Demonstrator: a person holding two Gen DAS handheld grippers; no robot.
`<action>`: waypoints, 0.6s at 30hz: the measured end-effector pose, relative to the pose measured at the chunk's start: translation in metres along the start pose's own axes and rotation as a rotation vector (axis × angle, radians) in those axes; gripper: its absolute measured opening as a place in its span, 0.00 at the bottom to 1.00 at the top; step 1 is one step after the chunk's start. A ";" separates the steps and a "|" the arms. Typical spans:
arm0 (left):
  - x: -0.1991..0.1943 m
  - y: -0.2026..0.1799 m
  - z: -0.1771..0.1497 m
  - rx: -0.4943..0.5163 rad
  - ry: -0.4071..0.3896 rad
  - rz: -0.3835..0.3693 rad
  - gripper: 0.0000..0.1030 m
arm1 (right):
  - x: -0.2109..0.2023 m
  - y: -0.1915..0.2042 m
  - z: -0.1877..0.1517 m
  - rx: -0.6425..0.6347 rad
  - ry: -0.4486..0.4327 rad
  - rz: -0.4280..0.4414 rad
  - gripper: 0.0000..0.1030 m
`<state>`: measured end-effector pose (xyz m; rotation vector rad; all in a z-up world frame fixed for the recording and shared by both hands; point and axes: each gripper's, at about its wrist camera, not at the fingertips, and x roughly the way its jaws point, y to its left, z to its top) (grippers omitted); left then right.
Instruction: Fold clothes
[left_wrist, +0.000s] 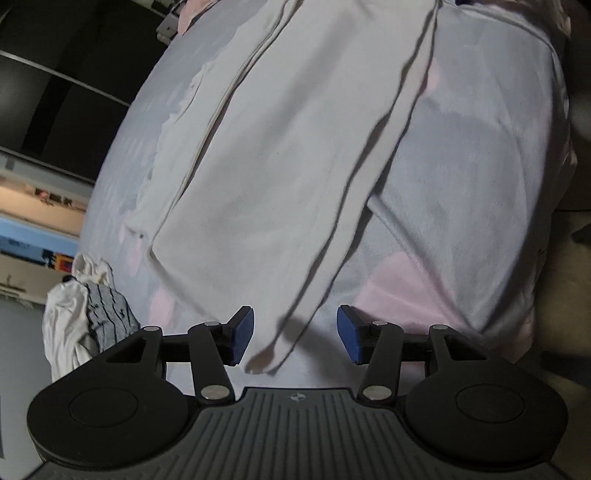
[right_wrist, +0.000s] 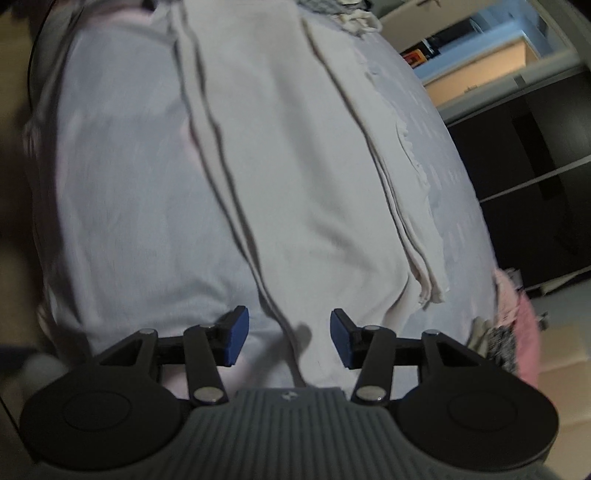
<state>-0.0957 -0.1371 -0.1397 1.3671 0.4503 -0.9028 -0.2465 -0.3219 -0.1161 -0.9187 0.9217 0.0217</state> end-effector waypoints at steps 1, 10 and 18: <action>0.002 -0.001 0.000 0.006 0.004 0.017 0.48 | 0.001 0.003 -0.001 -0.016 0.007 -0.010 0.51; 0.022 -0.024 0.002 0.157 -0.027 0.168 0.43 | 0.014 0.010 -0.001 -0.090 0.033 -0.091 0.49; 0.026 -0.023 -0.007 0.188 0.028 0.225 0.32 | 0.021 0.009 -0.005 -0.127 0.082 -0.167 0.48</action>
